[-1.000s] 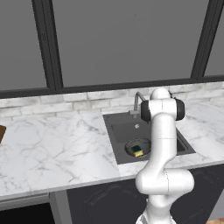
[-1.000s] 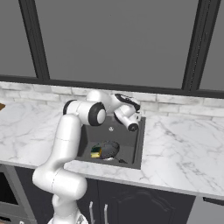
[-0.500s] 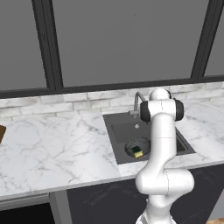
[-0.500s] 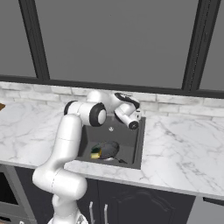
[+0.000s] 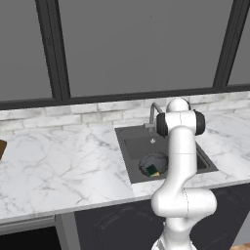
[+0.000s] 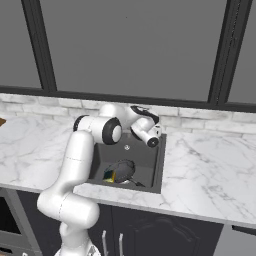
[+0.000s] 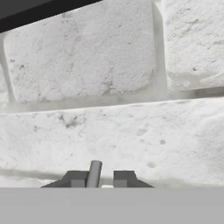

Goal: Pick the pan and sponge and place them into the sink. Then turn on the water.

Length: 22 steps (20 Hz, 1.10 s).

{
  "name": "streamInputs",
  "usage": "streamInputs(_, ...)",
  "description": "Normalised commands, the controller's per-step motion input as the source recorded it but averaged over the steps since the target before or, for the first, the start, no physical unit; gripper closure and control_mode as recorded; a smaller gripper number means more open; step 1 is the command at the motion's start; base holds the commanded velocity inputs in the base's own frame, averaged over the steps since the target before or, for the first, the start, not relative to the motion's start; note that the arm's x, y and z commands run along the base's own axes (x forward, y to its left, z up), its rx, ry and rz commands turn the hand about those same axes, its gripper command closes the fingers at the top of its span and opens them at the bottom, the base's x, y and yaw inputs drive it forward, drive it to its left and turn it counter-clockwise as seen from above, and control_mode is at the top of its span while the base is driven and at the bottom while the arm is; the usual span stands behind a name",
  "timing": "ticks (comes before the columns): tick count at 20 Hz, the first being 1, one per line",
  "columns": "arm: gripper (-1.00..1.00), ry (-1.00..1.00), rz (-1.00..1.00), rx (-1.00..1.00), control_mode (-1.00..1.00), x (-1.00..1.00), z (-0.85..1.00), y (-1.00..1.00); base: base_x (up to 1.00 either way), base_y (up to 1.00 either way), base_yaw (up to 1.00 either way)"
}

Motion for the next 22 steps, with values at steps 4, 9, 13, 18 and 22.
streamInputs(4,1.0,0.06,-0.03,0.0,-1.0,-0.15,0.0,-0.23,0.0,0.0,0.0)
streamInputs(9,1.0,0.12,-0.06,0.0,-1.0,-0.16,0.0,-0.36,0.0,0.0,0.0)
streamInputs(13,1.0,0.14,-0.07,0.01,-1.0,-0.14,0.0,-0.37,0.0,0.0,0.0)
streamInputs(18,1.0,0.11,-0.05,0.03,-1.0,-0.17,-0.01,-0.47,0.0,0.0,0.0)
streamInputs(22,1.0,0.08,-0.04,0.04,-1.0,-0.18,-0.05,-0.57,0.0,0.0,0.0)
